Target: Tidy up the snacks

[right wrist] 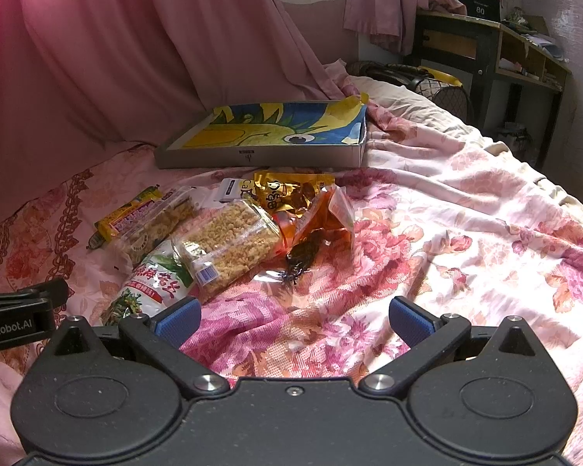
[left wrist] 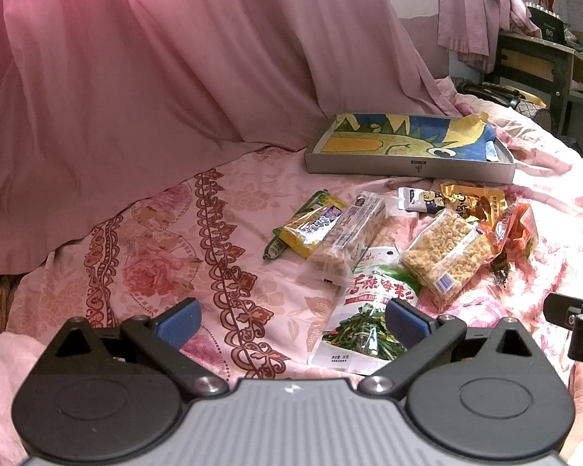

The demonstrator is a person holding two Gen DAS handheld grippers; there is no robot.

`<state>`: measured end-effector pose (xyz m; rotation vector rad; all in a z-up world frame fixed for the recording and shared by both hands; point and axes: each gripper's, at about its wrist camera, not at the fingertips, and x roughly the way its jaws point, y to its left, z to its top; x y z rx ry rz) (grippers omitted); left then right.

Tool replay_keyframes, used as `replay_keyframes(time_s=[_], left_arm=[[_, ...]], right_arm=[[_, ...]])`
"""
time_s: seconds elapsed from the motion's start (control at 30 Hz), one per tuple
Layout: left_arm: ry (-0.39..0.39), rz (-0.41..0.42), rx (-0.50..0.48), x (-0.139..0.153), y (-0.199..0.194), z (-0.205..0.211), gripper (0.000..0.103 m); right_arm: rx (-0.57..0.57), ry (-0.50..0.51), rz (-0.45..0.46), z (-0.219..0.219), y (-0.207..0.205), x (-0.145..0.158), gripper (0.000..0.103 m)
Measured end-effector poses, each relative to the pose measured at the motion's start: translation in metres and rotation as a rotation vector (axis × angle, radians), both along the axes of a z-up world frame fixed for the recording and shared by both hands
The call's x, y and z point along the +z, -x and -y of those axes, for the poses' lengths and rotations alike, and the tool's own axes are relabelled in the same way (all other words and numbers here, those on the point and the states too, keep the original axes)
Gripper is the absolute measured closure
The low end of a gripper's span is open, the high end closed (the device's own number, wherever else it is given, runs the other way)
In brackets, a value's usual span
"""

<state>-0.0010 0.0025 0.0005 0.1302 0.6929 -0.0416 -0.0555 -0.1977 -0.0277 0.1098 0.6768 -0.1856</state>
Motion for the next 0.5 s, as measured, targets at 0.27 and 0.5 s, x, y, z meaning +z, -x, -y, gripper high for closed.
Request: replay_keyframes(time_s=[0.27, 0.5], left_arm=[[0.003, 0.000, 0.002, -0.0015, -0.0014, 0.0017, 0.000], [-0.001, -0.001, -0.001, -0.0022, -0.0014, 0.0021, 0.000]], right_arm=[[0.000, 0.000, -0.001, 0.0001, -0.0001, 0.0002, 0.001], [0.000, -0.001, 0.002, 0.0001, -0.0001, 0.0011, 0.001]])
